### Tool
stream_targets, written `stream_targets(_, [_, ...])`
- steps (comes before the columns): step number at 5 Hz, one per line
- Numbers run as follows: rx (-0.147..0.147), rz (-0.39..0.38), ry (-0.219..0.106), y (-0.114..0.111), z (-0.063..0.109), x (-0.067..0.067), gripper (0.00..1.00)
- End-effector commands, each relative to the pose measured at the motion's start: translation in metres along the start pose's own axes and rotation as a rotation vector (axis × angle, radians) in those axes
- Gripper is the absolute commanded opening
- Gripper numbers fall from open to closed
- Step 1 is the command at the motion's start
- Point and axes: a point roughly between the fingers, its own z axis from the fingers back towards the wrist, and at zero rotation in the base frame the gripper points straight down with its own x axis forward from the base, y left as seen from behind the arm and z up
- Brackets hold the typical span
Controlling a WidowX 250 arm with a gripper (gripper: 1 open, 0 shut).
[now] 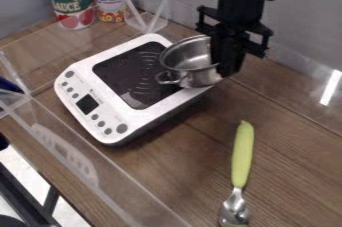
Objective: Remove silver pot from the white and black stove top and place it on the table
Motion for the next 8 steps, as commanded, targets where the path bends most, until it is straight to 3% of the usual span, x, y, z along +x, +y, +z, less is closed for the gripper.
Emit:
stream_targets(1, [-0.016, -0.035, -0.073, -0.014, 0.017, 0.007, 0.00])
stream_targets(5, [-0.079, -0.037, -0.064, -0.008, 0.017, -0.008, 0.00])
stream_targets(8, [-0.119, -0.055, -0.025, -0.012, 0.011, -0.009, 0.00])
